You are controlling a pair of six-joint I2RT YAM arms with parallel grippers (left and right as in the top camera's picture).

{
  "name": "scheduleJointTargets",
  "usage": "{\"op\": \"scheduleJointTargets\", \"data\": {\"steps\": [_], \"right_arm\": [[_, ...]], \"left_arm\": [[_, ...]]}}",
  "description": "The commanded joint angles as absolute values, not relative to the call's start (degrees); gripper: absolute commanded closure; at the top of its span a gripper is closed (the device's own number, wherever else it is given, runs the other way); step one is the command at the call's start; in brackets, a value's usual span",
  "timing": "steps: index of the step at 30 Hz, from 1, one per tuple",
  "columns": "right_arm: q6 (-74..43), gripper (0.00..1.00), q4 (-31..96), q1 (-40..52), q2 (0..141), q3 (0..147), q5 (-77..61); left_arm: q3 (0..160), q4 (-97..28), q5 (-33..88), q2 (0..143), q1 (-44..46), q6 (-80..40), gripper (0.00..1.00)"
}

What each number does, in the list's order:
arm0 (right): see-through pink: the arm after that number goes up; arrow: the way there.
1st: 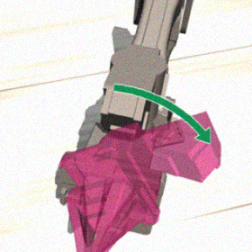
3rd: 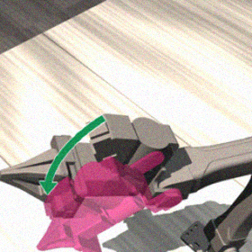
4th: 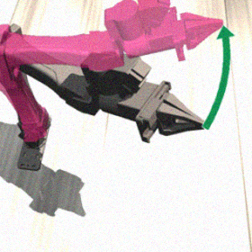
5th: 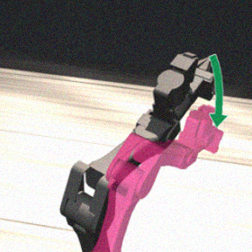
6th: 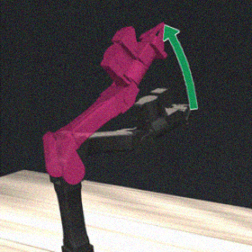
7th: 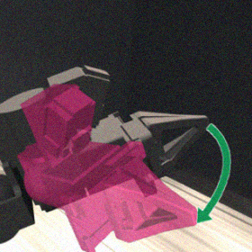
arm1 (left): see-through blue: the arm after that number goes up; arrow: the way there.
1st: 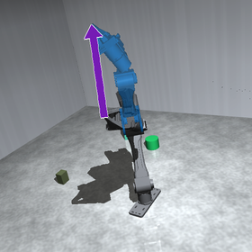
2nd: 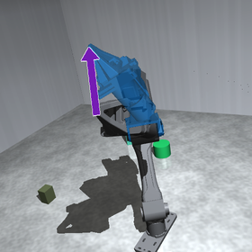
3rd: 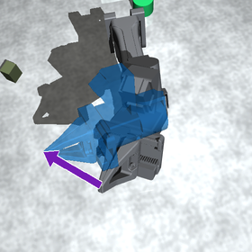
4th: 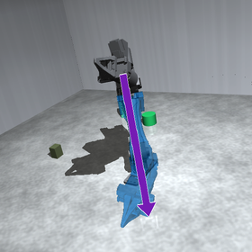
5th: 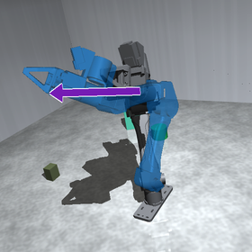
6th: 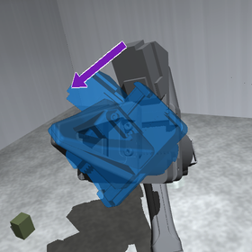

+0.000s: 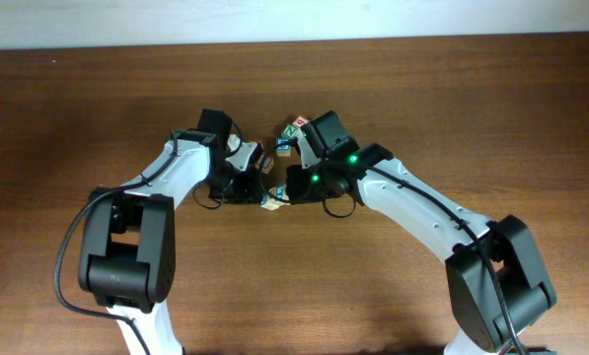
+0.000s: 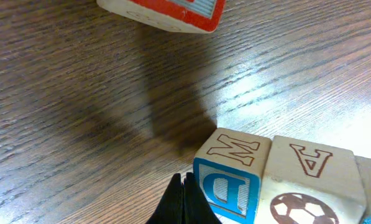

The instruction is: Rotate 3 blocks

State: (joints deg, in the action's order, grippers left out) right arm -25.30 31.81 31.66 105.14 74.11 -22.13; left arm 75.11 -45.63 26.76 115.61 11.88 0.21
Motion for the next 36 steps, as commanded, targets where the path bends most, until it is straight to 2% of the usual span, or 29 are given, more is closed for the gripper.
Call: {"op": "scheduleJointTargets", "data": {"steps": [1,28,36], "right_arm": [[-25.58,0.96,31.14,32.73,105.32,74.59,-22.04],[-27.53,0.96,27.42,34.06,109.58,74.52,-21.69],[-27.53,0.96,27.11,34.81,110.0,74.56,-18.74]], "left_arm": [[74.83,-45.76,31.94,114.41,12.99,0.23,1.0],[74.85,-44.29,30.15,114.41,12.58,0.19,1.0],[83.61,-43.64,27.14,113.82,1.48,-0.6,1.0]]}}
